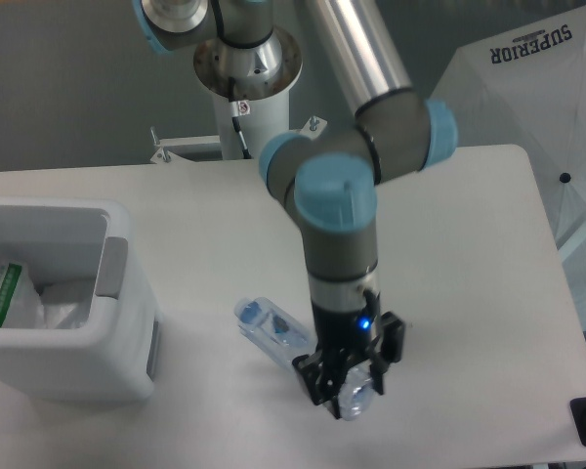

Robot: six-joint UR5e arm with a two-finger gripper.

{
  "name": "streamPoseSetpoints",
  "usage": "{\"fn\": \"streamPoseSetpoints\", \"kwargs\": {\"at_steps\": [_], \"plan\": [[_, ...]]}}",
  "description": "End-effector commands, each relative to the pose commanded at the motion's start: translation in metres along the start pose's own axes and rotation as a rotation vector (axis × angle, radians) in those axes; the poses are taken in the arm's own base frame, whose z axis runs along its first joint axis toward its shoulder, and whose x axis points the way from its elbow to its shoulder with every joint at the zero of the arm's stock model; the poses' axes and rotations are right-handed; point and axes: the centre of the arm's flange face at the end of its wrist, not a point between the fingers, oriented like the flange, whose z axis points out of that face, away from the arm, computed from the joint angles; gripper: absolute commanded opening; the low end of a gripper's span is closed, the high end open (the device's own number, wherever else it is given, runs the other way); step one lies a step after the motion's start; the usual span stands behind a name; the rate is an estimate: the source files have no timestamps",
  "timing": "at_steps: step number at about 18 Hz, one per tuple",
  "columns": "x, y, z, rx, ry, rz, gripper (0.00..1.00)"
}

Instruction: Place the trash in the trash can

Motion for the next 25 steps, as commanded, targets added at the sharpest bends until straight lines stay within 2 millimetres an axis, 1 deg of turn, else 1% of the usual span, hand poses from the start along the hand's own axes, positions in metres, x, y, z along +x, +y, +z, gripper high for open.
{"fn": "streamPoseSetpoints", "kwargs": {"at_steps": [2, 5, 8, 9, 10, 12, 13, 15, 16, 18, 21, 23, 25], "plan": [[0.004, -0.018, -0.034, 0.059, 0.009, 0.001, 0.67], [0.011, -0.034, -0.084, 0.139, 0.026, 0.008, 0.67], [0.020, -0.043, -0.131, 0.202, 0.046, 0.015, 0.67], [0.031, -0.042, -0.144, 0.213, 0.061, 0.021, 0.67], [0.046, -0.034, -0.157, 0.217, 0.082, 0.038, 0.66], [0.062, -0.027, -0.172, 0.224, 0.102, 0.058, 0.66], [0.074, -0.025, -0.178, 0.230, 0.119, 0.069, 0.65], [0.109, -0.012, -0.195, 0.234, 0.167, 0.106, 0.65], [0.117, -0.008, -0.203, 0.237, 0.179, 0.114, 0.65], [0.142, 0.006, -0.211, 0.230, 0.216, 0.145, 0.65], [0.172, 0.022, -0.219, 0.219, 0.257, 0.184, 0.65], [0.184, 0.032, -0.219, 0.208, 0.274, 0.203, 0.65], [0.193, 0.036, -0.220, 0.204, 0.285, 0.216, 0.65]]}}
